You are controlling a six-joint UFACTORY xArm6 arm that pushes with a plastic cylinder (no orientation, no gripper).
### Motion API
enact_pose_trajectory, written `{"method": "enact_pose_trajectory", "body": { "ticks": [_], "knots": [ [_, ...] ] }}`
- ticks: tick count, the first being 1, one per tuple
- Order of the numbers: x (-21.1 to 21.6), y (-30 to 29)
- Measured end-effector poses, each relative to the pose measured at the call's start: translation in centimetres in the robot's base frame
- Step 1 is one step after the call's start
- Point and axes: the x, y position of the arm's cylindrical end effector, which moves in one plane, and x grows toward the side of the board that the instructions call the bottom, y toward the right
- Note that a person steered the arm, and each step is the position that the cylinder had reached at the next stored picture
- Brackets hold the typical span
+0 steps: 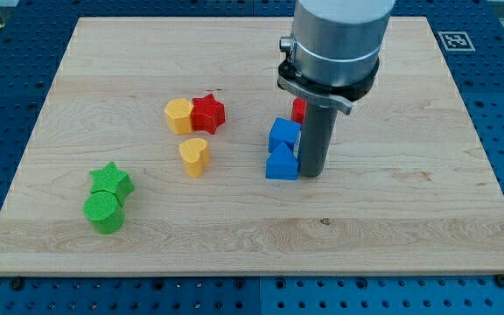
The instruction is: Move the arm bottom right diagonally to the red circle
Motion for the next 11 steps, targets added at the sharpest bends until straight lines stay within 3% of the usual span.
{"method": "enact_pose_trajectory", "body": {
  "ticks": [4,5,8,11],
  "knots": [
    [0.8,0.6],
    [0.8,3.8],
    [-2.9,4.0],
    [-3.2,4.0]
  ]
}}
